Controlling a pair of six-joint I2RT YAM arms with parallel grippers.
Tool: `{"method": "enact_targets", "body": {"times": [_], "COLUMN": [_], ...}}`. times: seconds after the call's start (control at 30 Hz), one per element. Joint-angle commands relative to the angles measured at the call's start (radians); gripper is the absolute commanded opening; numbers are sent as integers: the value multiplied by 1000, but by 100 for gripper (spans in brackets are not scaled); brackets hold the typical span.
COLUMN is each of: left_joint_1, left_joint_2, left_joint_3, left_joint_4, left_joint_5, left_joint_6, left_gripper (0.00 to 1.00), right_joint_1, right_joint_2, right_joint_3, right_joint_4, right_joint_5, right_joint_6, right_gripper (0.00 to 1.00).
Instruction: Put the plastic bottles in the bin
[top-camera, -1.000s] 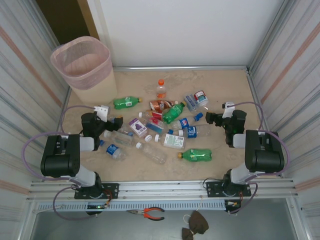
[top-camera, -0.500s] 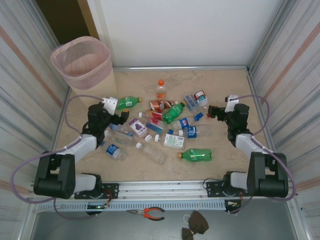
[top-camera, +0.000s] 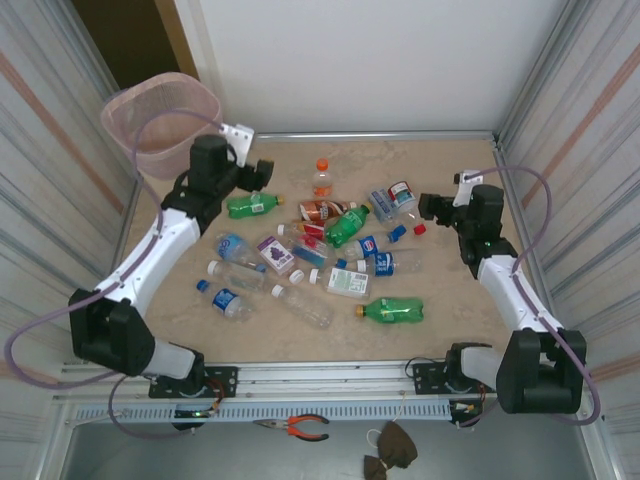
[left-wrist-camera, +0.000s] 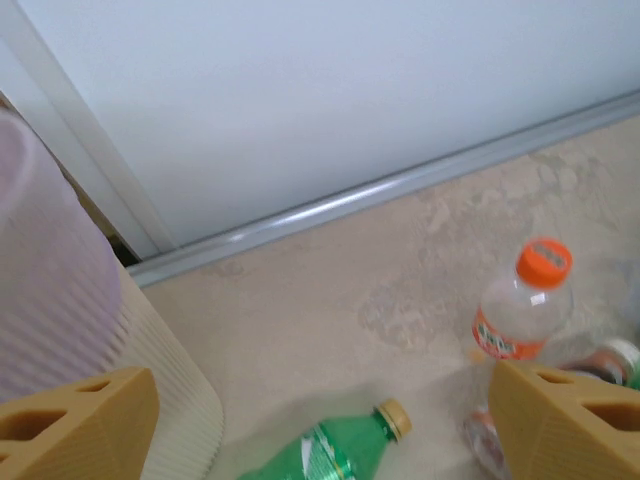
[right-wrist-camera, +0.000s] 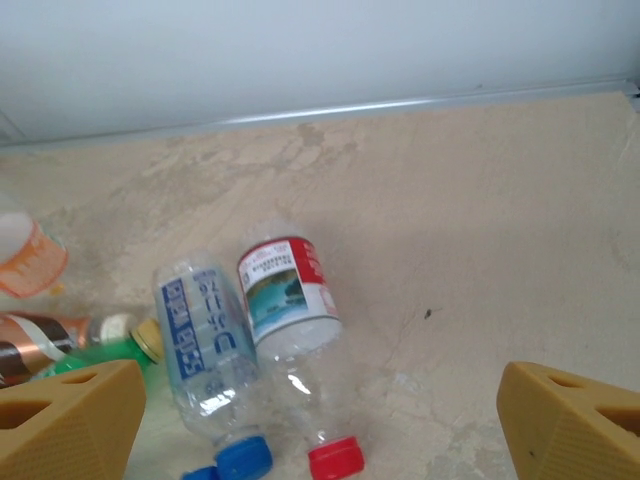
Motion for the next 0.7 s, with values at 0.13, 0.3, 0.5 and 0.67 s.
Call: {"method": "enact_targets", "body": {"times": [0.13,0.3,0.5,0.67], "left_joint_1": [-2,28,91,139], "left_joint_2": [199,397,638,711], "left_joint_3": [434,751,1082,1129], "left_joint_4": [-289,-420,-587,-604], "left_joint_5": [-158,-244,-286,-219], "left_joint_6": [-75,-64,-90,-142], "left_gripper": [75,66,60,54], "right_joint_1": [13,21,24,27], "right_joint_2": [-8,-23,-38,-36], "right_joint_3": [85,94,89,88], "right_joint_4": [-154,-165,-171,-168], "right_joint_5": [11,11,16,13], "right_joint_6": [75,82,80,79], "right_gripper": [87,86,85,85]}}
